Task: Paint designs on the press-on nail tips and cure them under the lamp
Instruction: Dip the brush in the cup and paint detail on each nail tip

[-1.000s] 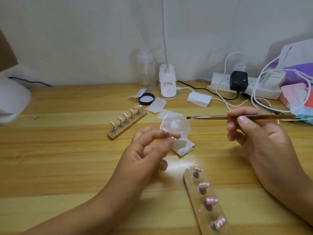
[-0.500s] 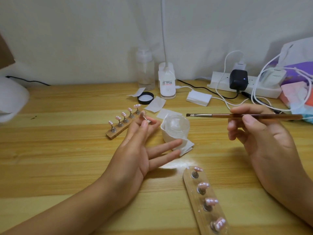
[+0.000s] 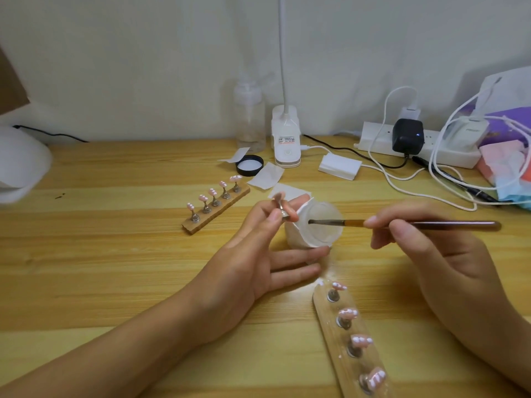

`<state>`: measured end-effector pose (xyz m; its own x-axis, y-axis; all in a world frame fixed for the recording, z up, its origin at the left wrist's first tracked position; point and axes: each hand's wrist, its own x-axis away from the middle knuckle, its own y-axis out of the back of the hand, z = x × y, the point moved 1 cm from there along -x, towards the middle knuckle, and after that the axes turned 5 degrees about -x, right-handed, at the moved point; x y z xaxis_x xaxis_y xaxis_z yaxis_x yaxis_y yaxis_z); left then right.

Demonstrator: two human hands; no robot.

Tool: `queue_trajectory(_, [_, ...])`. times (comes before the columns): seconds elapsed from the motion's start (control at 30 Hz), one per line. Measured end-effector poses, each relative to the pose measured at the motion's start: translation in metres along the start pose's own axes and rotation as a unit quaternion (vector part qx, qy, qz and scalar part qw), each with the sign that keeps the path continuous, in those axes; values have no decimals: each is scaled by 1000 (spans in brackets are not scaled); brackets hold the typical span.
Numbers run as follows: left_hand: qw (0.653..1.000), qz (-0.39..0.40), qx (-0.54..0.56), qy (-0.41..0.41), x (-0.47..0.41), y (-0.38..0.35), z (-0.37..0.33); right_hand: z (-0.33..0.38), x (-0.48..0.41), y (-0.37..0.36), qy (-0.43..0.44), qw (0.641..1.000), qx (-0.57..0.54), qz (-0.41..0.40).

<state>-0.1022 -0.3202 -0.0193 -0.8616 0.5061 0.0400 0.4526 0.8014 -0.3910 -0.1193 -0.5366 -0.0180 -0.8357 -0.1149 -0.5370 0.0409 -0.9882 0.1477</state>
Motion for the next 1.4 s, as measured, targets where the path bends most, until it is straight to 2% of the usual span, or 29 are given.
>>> queue_trajectory(0.27, [999, 6, -33, -22, 0, -1, 4, -1, -1, -3, 21, 993, 108, 45])
queue_trajectory(0.47, [999, 0, -31, -27, 0, 0, 4, -3, 0, -3, 24, 989, 127, 69])
queue_trajectory(0.83, [997, -36, 69, 13, -2, 3, -3, -1, -3, 1, 27, 1000, -5, -13])
queue_trajectory(1.2, [996, -31, 84, 21, -5, 8, -2, -13, -10, 12, 8, 994, -73, -86])
queue_trajectory(1.4, [993, -27, 110, 27, -6, 10, -1, -11, -10, 10, -10, 995, -57, -78])
